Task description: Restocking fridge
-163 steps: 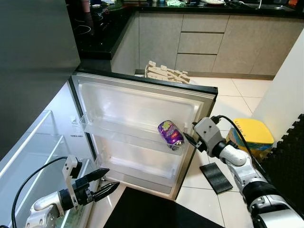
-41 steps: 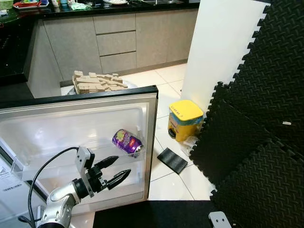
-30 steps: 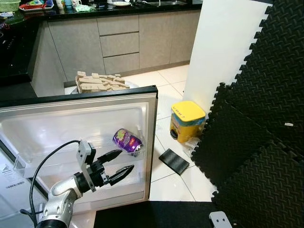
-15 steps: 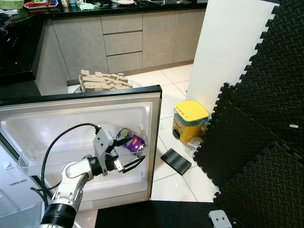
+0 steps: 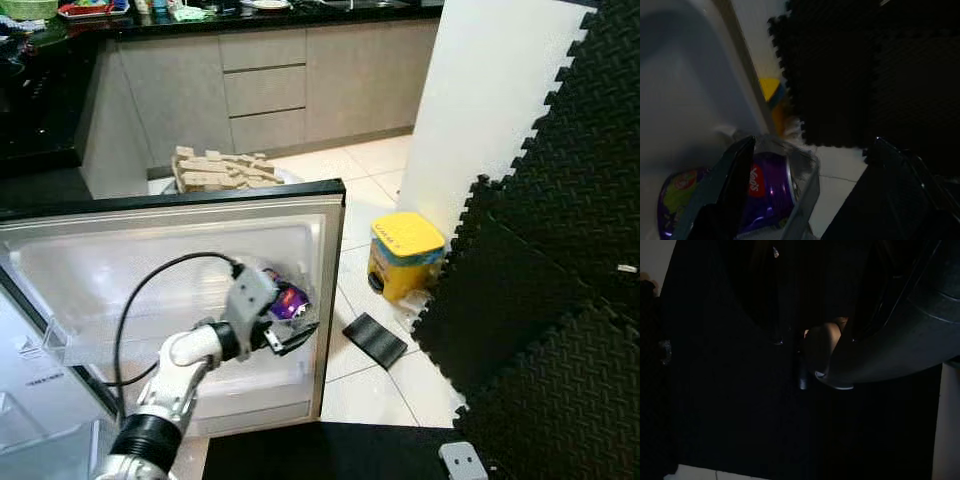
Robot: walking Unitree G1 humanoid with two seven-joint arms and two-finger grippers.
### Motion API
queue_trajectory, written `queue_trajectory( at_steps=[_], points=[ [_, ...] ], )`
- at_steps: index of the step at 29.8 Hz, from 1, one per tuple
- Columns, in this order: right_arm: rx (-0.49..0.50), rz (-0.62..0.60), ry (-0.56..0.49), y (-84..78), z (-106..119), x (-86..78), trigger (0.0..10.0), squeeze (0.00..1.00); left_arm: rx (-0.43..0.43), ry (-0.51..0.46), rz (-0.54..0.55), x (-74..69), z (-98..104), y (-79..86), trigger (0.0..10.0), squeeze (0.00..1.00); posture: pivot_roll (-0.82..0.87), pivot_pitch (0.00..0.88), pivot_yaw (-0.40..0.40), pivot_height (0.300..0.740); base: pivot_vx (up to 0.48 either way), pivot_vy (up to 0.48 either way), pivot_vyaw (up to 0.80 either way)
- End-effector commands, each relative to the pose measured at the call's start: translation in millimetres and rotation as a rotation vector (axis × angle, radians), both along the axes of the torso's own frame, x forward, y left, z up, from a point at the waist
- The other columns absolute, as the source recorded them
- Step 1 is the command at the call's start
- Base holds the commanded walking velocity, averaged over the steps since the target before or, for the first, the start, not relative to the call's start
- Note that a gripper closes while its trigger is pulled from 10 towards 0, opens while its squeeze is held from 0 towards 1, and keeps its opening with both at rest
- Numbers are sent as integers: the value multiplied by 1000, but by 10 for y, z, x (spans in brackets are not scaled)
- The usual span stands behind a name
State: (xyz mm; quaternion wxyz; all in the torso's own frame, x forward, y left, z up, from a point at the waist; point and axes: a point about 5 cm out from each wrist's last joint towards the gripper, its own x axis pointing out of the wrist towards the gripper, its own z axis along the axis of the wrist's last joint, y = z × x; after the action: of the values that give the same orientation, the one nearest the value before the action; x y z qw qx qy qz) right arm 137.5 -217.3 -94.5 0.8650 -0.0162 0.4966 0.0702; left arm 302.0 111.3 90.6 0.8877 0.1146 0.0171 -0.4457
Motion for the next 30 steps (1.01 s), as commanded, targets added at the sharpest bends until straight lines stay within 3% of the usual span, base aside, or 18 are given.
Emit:
queue_trajectory(
  at_steps=[1, 12, 22, 30],
  points=[
    [-8, 1, -1, -7, -2, -11, 10000, 0, 32, 21, 60, 51, -64, -55, 10000, 0, -58, 0, 14, 740, 0, 0, 0],
    [-12, 0, -4, -18, 2, -6, 10000, 0, 82, 21, 110, 125, -102, -188, 10000, 0, -65, 0, 16, 740, 0, 0, 0],
    [-8, -4, 0, 9, -9, -20, 10000, 0, 175, -41, 189, 263, -32, -90, 10000, 0, -62, 0, 23, 740, 0, 0, 0],
    [-7, -10, -1, 9, -10, -24, 10000, 0, 238, -91, 162, 317, 40, -93, 10000, 0, -65, 0, 25, 740, 0, 0, 0]
  ],
)
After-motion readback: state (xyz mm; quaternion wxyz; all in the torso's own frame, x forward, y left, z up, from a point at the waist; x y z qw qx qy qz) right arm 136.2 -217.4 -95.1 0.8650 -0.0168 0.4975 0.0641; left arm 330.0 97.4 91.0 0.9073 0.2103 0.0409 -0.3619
